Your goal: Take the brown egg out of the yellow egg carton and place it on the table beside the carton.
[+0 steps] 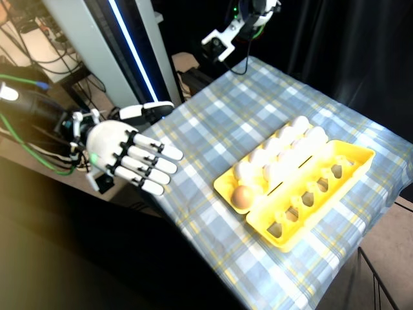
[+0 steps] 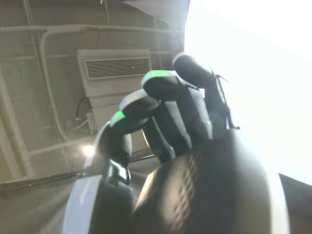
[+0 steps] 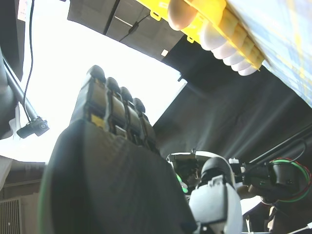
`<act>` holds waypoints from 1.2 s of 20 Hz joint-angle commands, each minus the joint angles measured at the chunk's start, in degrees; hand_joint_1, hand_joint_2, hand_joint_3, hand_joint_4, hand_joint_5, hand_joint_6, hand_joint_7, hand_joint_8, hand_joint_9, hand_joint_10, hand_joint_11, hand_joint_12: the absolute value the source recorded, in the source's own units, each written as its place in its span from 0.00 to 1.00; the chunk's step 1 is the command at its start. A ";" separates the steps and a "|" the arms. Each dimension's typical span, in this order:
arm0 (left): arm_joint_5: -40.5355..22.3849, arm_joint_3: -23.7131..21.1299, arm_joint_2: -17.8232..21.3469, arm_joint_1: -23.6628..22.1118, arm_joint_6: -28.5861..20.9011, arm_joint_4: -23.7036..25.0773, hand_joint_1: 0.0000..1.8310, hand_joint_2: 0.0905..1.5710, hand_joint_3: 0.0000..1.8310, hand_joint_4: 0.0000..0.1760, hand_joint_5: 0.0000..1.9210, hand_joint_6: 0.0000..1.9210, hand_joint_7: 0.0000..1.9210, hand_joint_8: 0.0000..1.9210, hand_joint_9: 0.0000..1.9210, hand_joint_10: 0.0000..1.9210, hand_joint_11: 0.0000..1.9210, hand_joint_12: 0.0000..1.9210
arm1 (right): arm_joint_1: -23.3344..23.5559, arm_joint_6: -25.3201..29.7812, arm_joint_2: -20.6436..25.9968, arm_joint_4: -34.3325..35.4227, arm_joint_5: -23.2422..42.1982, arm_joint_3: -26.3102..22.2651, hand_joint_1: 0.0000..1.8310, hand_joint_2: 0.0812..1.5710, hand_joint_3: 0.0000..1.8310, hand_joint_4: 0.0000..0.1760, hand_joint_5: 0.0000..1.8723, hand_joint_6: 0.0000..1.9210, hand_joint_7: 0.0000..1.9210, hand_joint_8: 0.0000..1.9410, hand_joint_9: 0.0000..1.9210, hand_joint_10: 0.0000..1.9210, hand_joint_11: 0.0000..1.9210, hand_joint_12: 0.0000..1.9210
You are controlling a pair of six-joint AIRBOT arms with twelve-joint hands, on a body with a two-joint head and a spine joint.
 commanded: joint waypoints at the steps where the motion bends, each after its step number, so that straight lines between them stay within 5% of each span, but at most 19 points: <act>1: -4.70 -0.34 -0.60 -1.34 -0.66 1.89 0.41 0.84 0.00 0.00 0.48 0.76 0.48 0.75 0.39 0.68 0.25 0.64 | 0.62 0.40 0.10 -1.80 6.62 0.16 0.03 0.65 0.01 0.02 0.01 0.00 0.00 0.00 0.00 0.00 0.00 0.00; 8: -4.70 -0.34 -0.60 -1.34 -0.66 1.89 0.41 0.85 0.00 0.00 0.50 0.69 0.48 0.75 0.40 0.68 0.25 0.65 | 2.35 0.52 2.70 -2.20 4.60 2.36 0.18 0.60 0.00 0.00 0.07 0.01 0.05 0.01 0.00 0.00 0.00 0.00; 16: -4.70 -0.32 -0.56 -1.34 -0.66 1.91 0.37 0.86 0.00 0.00 0.52 0.68 0.49 0.73 0.39 0.68 0.25 0.65 | 14.62 2.42 2.23 -8.35 -15.05 12.38 0.29 0.64 0.00 0.00 0.18 0.00 0.17 0.00 0.03 0.00 0.06 0.02; 23: -4.70 -0.30 -0.50 -1.33 -0.66 1.92 0.39 0.84 0.00 0.00 0.51 0.69 0.48 0.74 0.39 0.65 0.24 0.64 | 21.06 6.67 -1.68 -12.33 -25.40 19.49 0.37 0.62 0.00 0.00 0.23 0.01 0.15 0.00 0.12 0.01 0.17 0.05; 24: -4.70 -0.29 -0.46 -1.33 -0.66 1.93 0.39 0.85 0.00 0.00 0.49 0.76 0.49 0.76 0.41 0.66 0.26 0.63 | 22.05 6.67 -2.36 -12.86 -27.00 20.44 0.41 0.62 0.00 0.01 0.25 0.01 0.14 0.00 0.14 0.01 0.19 0.06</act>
